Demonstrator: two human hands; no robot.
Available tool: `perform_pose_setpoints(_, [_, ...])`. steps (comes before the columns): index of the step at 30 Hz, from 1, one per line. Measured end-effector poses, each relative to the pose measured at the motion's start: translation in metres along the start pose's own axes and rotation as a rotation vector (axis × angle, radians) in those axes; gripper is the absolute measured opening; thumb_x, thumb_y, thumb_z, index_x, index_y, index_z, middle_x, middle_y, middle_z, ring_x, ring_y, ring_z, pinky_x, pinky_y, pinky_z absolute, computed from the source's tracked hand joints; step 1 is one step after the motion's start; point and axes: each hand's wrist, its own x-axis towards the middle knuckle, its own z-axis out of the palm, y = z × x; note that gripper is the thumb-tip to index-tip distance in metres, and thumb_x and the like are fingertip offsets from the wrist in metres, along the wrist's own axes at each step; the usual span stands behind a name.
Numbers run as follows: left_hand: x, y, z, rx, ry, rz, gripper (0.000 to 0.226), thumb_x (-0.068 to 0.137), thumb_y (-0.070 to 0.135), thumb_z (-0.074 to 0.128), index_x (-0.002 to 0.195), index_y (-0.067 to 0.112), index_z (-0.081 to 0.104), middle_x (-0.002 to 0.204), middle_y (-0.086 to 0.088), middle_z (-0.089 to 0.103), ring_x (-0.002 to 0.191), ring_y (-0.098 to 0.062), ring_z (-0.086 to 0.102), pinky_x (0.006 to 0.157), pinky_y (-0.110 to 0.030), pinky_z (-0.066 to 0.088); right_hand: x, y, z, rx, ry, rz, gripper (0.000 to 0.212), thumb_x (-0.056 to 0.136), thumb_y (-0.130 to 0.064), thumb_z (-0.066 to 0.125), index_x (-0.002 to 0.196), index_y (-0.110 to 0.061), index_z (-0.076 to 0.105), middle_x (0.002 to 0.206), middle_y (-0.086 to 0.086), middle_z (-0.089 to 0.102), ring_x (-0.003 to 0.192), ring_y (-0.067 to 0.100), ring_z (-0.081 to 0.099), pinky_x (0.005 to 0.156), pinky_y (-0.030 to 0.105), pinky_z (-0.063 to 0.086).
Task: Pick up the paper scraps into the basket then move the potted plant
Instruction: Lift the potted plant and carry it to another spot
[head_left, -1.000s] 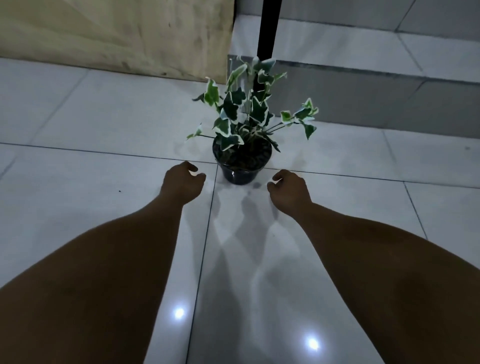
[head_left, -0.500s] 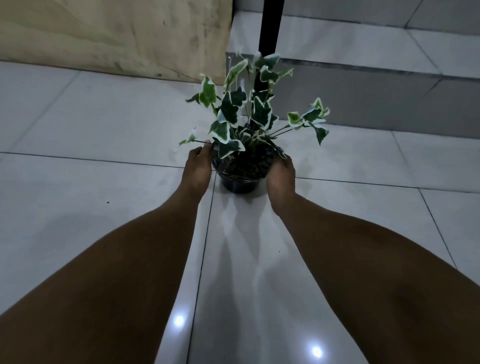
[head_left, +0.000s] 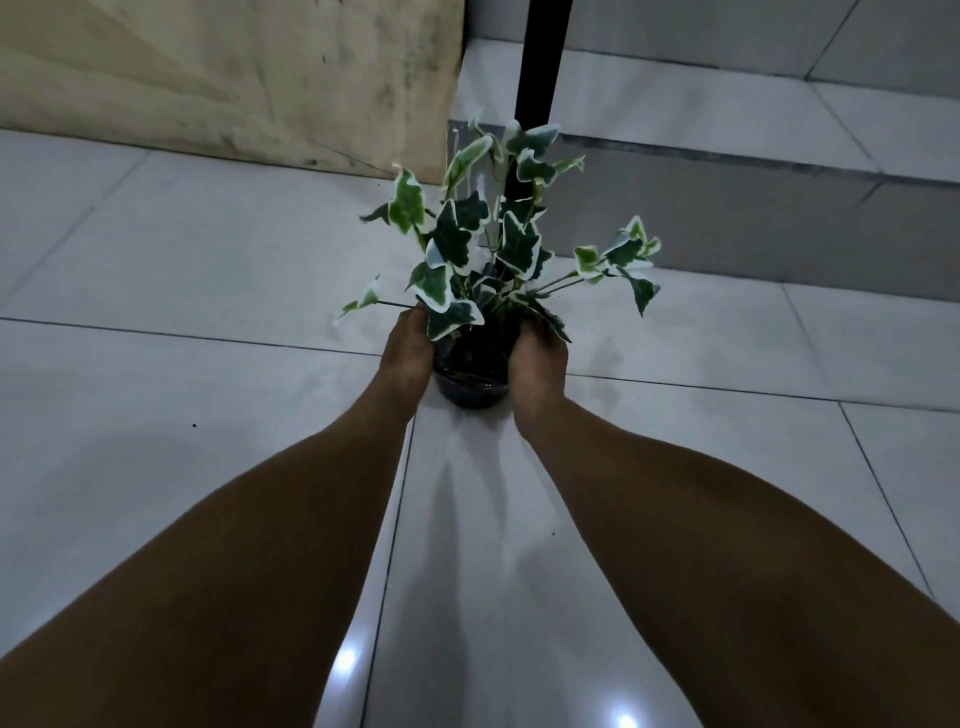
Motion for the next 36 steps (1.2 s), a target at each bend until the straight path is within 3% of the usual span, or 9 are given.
perform_pose_setpoints(6, [-0.02, 0.016, 0.018, -0.187, 0.012, -0.039, 0.028, 0.101, 0.021, 0.049, 0.085, 0.021, 0.072, 0.075, 0.009, 0.075, 0.083, -0.016, 0.068, 0.092, -0.037, 0.051, -0.004, -0.002, -0.011, -0.017, 0.041, -0.026, 0.048, 0.08, -0.045, 0.056, 0.122, -0.023, 0.066, 0.117, -0.004, 0.07, 0.111, 0.02, 0.063, 0.105, 0.037, 0.046])
perform_pose_setpoints(14, [-0.055, 0.05, 0.036, -0.302, -0.011, -0.077, 0.035, 0.102, 0.036, 0.045, 0.085, 0.021, 0.071, 0.088, -0.003, 0.075, 0.096, -0.027, 0.068, 0.091, -0.037, 0.053, -0.021, -0.037, -0.042, -0.069, 0.018, -0.06, 0.06, 0.068, -0.054, 0.055, 0.12, -0.025, 0.064, 0.111, -0.003, 0.071, 0.107, 0.023, 0.064, 0.102, 0.043, 0.048])
perform_pose_setpoints(17, [-0.07, 0.073, 0.043, -0.343, -0.048, -0.05, 0.038, 0.103, 0.037, 0.042, 0.085, 0.023, 0.073, 0.081, 0.002, 0.077, 0.087, -0.021, 0.071, 0.081, -0.032, 0.053, -0.031, -0.063, -0.054, -0.078, 0.024, -0.091, 0.058, 0.069, -0.053, 0.055, 0.119, -0.025, 0.065, 0.112, -0.002, 0.071, 0.106, 0.024, 0.064, 0.102, 0.044, 0.049])
perform_pose_setpoints(22, [-0.106, 0.134, 0.058, -0.423, -0.126, -0.01, 0.04, 0.104, 0.033, 0.038, 0.088, 0.019, 0.071, 0.076, 0.002, 0.077, 0.075, -0.016, 0.072, 0.067, -0.026, 0.053, -0.053, -0.115, -0.078, -0.059, 0.049, -0.176, 0.053, 0.072, -0.049, 0.055, 0.118, -0.025, 0.065, 0.111, -0.002, 0.07, 0.106, 0.024, 0.064, 0.101, 0.043, 0.049])
perform_pose_setpoints(26, [-0.15, 0.206, 0.07, -0.446, -0.16, -0.009, 0.038, 0.101, 0.033, 0.041, 0.087, 0.014, 0.071, 0.073, -0.002, 0.077, 0.08, -0.022, 0.072, 0.07, -0.028, 0.055, -0.083, -0.176, -0.105, -0.028, 0.053, -0.206, 0.051, 0.073, -0.049, 0.057, 0.117, -0.026, 0.065, 0.109, -0.004, 0.07, 0.104, 0.022, 0.064, 0.1, 0.043, 0.05])
perform_pose_setpoints(29, [-0.185, 0.273, 0.079, -0.468, -0.195, -0.049, 0.044, 0.102, 0.034, 0.04, 0.079, 0.012, 0.069, 0.064, -0.004, 0.074, 0.07, -0.024, 0.073, 0.054, -0.023, 0.053, -0.109, -0.242, -0.122, -0.026, 0.065, -0.216, 0.05, 0.077, -0.048, 0.055, 0.12, -0.025, 0.063, 0.113, -0.002, 0.068, 0.106, 0.023, 0.062, 0.101, 0.043, 0.049])
perform_pose_setpoints(31, [-0.2, 0.322, 0.084, -0.421, -0.159, -0.057, 0.042, 0.101, 0.036, 0.041, 0.084, 0.012, 0.071, 0.068, -0.005, 0.075, 0.078, -0.028, 0.07, 0.064, -0.028, 0.055, -0.125, -0.293, -0.13, -0.005, 0.081, -0.203, 0.047, 0.08, -0.046, 0.056, 0.122, -0.024, 0.062, 0.115, 0.0, 0.068, 0.106, 0.025, 0.062, 0.101, 0.043, 0.048])
perform_pose_setpoints(34, [-0.219, 0.399, 0.09, -0.425, -0.117, -0.035, 0.043, 0.097, 0.039, 0.044, 0.101, 0.009, 0.074, 0.097, -0.014, 0.077, 0.097, -0.033, 0.071, 0.093, -0.044, 0.056, -0.15, -0.373, -0.141, -0.01, 0.085, -0.19, 0.057, 0.072, -0.05, 0.055, 0.121, -0.022, 0.062, 0.114, 0.003, 0.069, 0.106, 0.028, 0.063, 0.101, 0.045, 0.049])
perform_pose_setpoints(36, [-0.233, 0.462, 0.096, -0.404, -0.129, -0.001, 0.044, 0.096, 0.038, 0.044, 0.109, 0.008, 0.073, 0.109, -0.017, 0.074, 0.106, -0.035, 0.069, 0.1, -0.047, 0.053, -0.164, -0.439, -0.151, -0.023, 0.083, -0.202, 0.056, 0.073, -0.048, 0.054, 0.121, -0.022, 0.061, 0.113, 0.003, 0.068, 0.105, 0.028, 0.062, 0.101, 0.046, 0.049])
